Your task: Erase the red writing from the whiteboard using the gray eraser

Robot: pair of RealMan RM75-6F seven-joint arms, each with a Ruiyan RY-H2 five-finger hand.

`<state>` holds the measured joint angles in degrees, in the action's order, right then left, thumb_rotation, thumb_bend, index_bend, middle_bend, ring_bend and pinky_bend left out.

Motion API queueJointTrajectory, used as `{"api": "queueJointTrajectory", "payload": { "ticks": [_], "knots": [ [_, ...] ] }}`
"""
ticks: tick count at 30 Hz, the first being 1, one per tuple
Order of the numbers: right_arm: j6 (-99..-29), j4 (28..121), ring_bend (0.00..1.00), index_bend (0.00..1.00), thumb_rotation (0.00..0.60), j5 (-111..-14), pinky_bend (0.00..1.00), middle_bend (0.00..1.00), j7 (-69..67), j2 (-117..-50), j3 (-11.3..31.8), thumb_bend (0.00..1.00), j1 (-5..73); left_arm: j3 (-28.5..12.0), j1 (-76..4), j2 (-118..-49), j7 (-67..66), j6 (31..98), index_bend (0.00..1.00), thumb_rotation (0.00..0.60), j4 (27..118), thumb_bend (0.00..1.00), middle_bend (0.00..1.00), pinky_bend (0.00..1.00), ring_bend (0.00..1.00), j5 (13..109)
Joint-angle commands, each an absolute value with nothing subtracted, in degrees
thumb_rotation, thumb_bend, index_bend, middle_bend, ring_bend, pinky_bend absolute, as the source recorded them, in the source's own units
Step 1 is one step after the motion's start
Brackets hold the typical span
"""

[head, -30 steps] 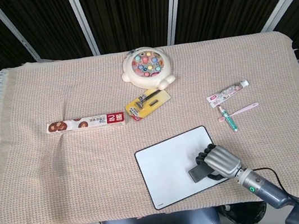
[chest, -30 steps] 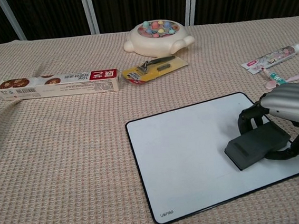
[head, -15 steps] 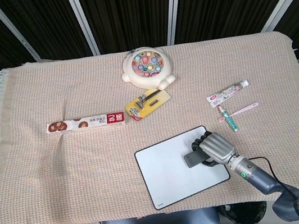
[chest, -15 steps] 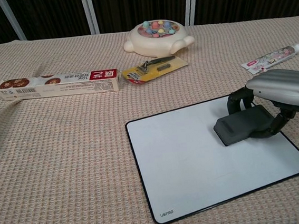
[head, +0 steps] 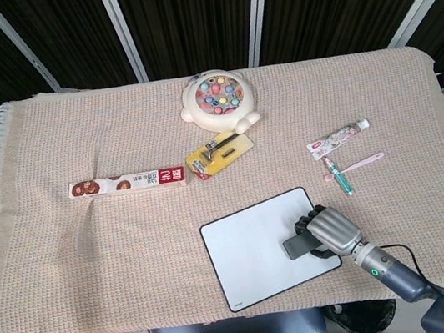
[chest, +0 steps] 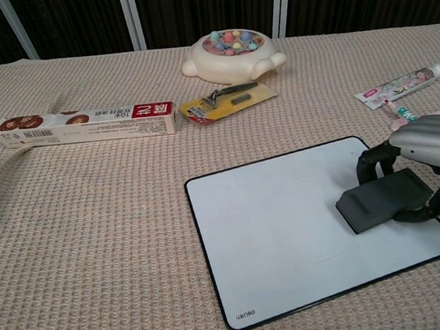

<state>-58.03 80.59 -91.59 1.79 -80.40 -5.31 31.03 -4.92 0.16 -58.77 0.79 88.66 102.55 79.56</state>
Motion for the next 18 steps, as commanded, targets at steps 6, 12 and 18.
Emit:
{"api": "queueJointTrajectory", "payload": {
  "ticks": [6,12,18],
  "knots": [
    [-60.16,82.81,0.52,0.63,0.6,-93.07,0.35,0.57,3.22,-76.24,-7.39,0.45,29.05,-4.9,0.2,-58.74,0.84,88.7,0.19,0.6,102.57,0.64,0.08,0.05,0.02,79.59],
    [-61.26,81.6,0.52,0.63,0.6,-89.5,0.35,0.57,-0.15,-72.0,-5.58,0.45,27.8,-4.9,0.19,-58.72,0.89,88.71,0.19,0.6,102.62,0.64,0.08,0.05,0.02,79.66],
    [-59.62,77.15,0.51,0.63,0.6,-84.87,0.35,0.56,-5.16,-69.79,-3.81,0.45,26.87,-4.96,0.17,-58.79,0.72,88.77,0.19,0.6,102.68,0.64,0.08,0.05,0.02,79.62]
  ]
}}
